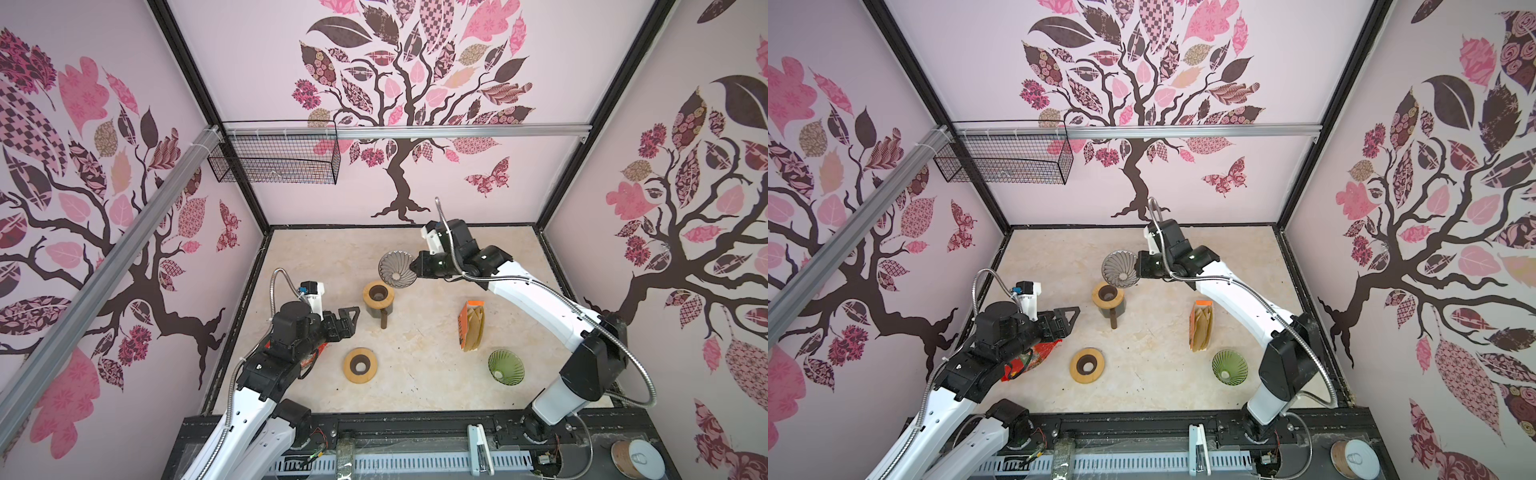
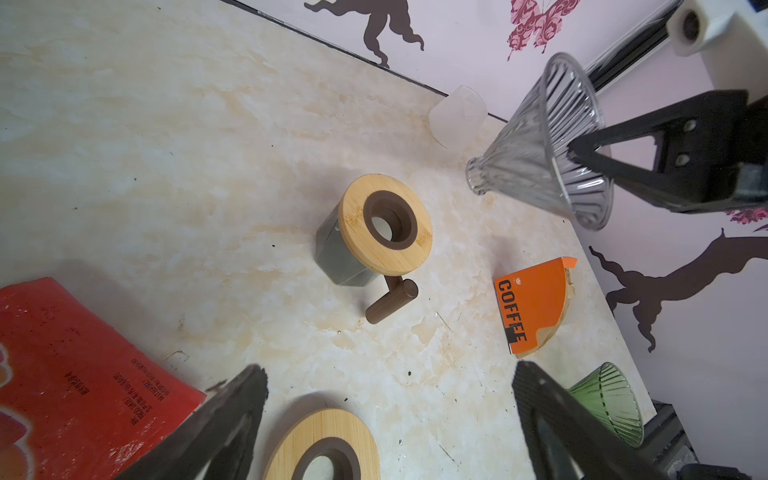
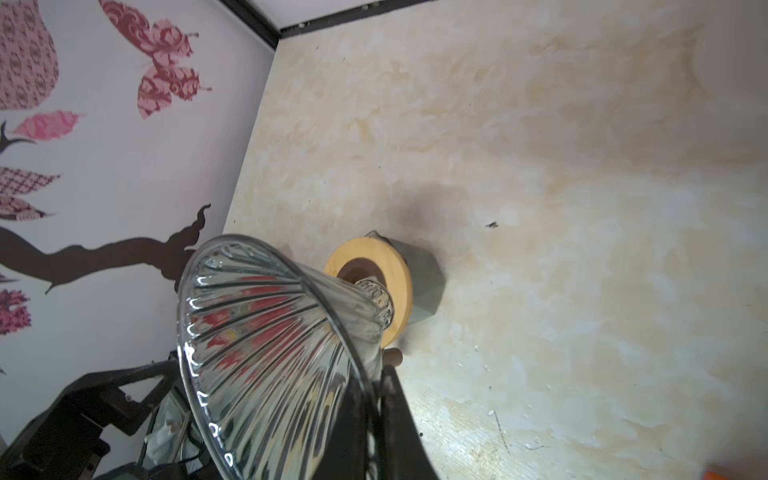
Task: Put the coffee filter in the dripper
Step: 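Lift the glass dripper and carry it over the bamboo holder with the right gripper, then lower the glass dripper into the bamboo holder ring with the right gripper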
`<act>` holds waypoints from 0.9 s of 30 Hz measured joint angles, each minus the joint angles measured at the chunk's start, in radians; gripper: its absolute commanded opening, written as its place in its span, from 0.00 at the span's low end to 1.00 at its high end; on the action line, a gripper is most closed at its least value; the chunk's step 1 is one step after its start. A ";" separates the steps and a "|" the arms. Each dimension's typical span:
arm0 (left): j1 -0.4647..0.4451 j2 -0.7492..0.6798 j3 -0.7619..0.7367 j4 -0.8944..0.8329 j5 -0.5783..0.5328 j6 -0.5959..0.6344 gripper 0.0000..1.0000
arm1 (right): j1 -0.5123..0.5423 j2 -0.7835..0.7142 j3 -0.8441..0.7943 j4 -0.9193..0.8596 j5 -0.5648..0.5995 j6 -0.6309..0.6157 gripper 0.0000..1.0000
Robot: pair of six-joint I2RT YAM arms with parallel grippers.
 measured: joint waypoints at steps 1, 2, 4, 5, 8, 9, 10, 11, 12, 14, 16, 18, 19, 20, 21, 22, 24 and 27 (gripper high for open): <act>0.001 -0.004 0.000 -0.002 -0.007 0.000 0.95 | 0.013 0.013 0.003 -0.004 0.000 -0.005 0.07; 0.001 -0.007 0.000 -0.005 -0.012 0.000 0.95 | 0.021 0.026 0.006 -0.008 0.000 -0.007 0.07; 0.002 -0.013 0.000 -0.011 -0.028 0.001 0.95 | 0.032 0.051 0.014 -0.022 0.001 -0.011 0.06; 0.002 -0.016 0.000 -0.014 -0.032 0.001 0.95 | 0.033 0.062 0.019 -0.027 0.001 -0.013 0.07; 0.002 -0.020 0.000 -0.018 -0.040 0.001 0.95 | 0.040 0.097 0.034 -0.040 0.002 -0.019 0.07; 0.002 -0.021 0.000 -0.018 -0.041 0.001 0.95 | 0.042 0.106 0.040 -0.043 0.002 -0.021 0.07; 0.002 -0.021 0.000 -0.018 -0.042 0.001 0.95 | 0.042 0.114 0.047 -0.047 0.002 -0.023 0.07; 0.002 -0.021 0.000 -0.018 -0.043 0.001 0.95 | 0.042 0.121 0.055 -0.048 0.001 -0.025 0.07; 0.002 -0.021 0.000 -0.018 -0.043 0.001 0.95 | 0.043 0.127 0.066 -0.048 0.002 -0.026 0.07; 0.002 -0.021 0.000 -0.018 -0.044 0.001 0.95 | 0.047 0.137 0.083 -0.047 0.002 -0.028 0.07; 0.002 -0.021 0.000 -0.018 -0.044 0.001 0.95 | 0.053 0.145 0.099 -0.047 0.001 -0.029 0.07; 0.003 -0.021 0.000 -0.018 -0.043 0.001 0.95 | 0.058 0.152 0.109 -0.047 -0.003 -0.029 0.07; 0.003 -0.021 0.000 -0.018 -0.043 0.001 0.95 | 0.061 0.159 0.118 -0.048 -0.006 -0.029 0.07; 0.003 -0.021 0.000 -0.018 -0.043 0.001 0.95 | 0.061 0.165 0.124 -0.047 -0.010 -0.029 0.07; 0.003 -0.021 0.000 -0.018 -0.043 0.001 0.95 | 0.062 0.172 0.132 -0.048 -0.012 -0.029 0.07; 0.003 -0.021 0.000 -0.018 -0.043 0.001 0.95 | 0.062 0.179 0.136 -0.046 -0.015 -0.029 0.07; 0.003 -0.021 0.000 -0.018 -0.043 0.001 0.95 | 0.063 0.188 0.143 -0.047 -0.018 -0.029 0.07; 0.003 -0.021 0.000 -0.018 -0.043 0.001 0.95 | 0.063 0.205 0.153 -0.047 -0.018 -0.029 0.07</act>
